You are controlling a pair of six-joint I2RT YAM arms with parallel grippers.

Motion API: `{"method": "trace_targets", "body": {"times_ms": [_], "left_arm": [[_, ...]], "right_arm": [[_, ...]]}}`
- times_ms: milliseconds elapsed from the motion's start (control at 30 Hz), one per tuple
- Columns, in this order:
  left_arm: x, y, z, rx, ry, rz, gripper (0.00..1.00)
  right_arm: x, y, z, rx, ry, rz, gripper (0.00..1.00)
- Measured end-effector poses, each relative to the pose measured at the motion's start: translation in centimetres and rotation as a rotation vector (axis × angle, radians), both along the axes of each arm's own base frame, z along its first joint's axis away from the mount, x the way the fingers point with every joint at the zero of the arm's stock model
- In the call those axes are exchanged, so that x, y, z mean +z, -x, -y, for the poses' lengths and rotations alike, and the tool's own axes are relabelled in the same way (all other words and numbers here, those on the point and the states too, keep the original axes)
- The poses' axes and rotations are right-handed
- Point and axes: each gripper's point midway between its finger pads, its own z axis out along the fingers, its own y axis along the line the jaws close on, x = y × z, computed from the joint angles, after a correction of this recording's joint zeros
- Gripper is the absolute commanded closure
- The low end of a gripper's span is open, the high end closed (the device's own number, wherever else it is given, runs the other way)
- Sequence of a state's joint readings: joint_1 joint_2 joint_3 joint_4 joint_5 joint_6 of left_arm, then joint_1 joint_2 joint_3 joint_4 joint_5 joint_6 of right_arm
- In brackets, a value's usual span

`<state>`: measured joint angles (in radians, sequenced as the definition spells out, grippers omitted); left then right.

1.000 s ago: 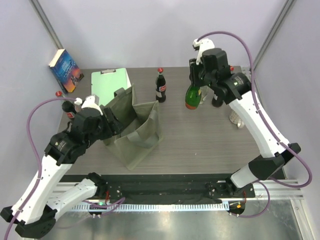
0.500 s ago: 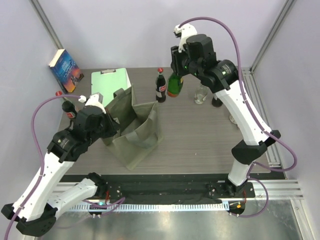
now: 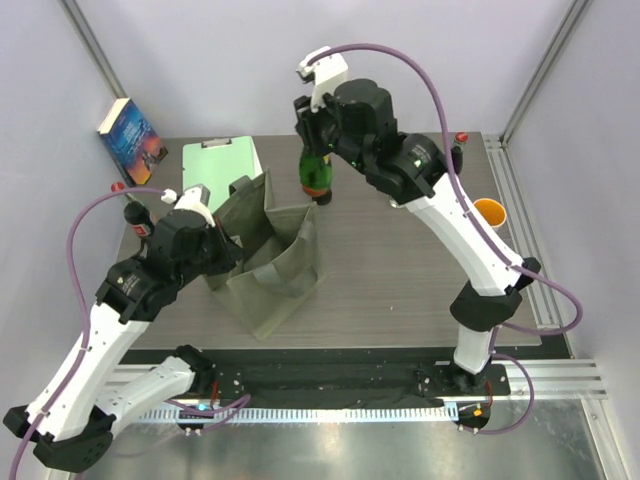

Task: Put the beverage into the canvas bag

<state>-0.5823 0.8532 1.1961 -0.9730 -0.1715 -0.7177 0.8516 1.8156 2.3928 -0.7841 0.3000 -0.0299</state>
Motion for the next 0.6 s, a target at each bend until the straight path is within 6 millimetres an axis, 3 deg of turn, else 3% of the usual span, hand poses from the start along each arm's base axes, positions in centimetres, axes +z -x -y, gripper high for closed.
{"method": "trace_targets", "body": {"times_ms": [233,600], "left_arm": [[0.0,-0.2,0.8,-0.031,0.009,-0.002,1.00],[0.1,-0.4,1.0,-0.036,0.016,0.002,1.00]], "right_arm": [[2.6,3.2,-6.0,0.109,-0.015,0.141,0.99],[3.6,5.9,-10.2,0.190,-0.044,0.214,0.99]]}}
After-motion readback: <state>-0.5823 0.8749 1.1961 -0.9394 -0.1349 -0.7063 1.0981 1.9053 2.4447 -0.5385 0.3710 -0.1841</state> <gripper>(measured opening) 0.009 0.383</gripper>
